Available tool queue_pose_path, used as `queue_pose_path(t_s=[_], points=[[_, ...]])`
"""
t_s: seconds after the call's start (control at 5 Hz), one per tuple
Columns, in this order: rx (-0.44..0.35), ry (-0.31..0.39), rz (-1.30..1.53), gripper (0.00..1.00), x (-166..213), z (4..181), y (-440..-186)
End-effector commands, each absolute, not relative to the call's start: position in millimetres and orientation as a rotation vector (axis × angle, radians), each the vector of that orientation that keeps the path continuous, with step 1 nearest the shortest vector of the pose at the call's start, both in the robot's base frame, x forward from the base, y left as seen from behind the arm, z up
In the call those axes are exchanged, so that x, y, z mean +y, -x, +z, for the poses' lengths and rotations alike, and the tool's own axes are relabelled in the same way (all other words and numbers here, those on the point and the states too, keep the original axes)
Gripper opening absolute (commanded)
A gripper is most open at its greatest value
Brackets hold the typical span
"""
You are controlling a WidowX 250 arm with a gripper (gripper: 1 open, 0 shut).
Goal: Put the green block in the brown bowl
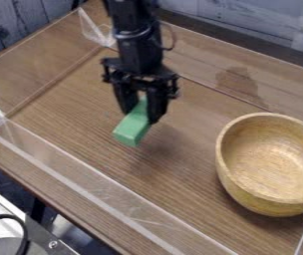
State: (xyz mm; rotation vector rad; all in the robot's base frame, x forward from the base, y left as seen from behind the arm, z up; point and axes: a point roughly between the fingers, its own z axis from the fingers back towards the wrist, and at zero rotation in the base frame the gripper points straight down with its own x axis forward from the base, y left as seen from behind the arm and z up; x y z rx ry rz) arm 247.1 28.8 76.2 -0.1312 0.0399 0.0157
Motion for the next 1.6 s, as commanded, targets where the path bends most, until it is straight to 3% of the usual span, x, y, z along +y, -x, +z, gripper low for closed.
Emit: queue_pose_path(t_s=[0.0, 0.6, 1.4], points=[[-0.048, 0.14, 0.008, 0.0, -1, 106.3, -269], [-0.045, 0.19, -0.079, 0.0, -97, 108.7, -284], [-0.007, 0.179, -0.133, 0.0, -129, 80.1, -282]])
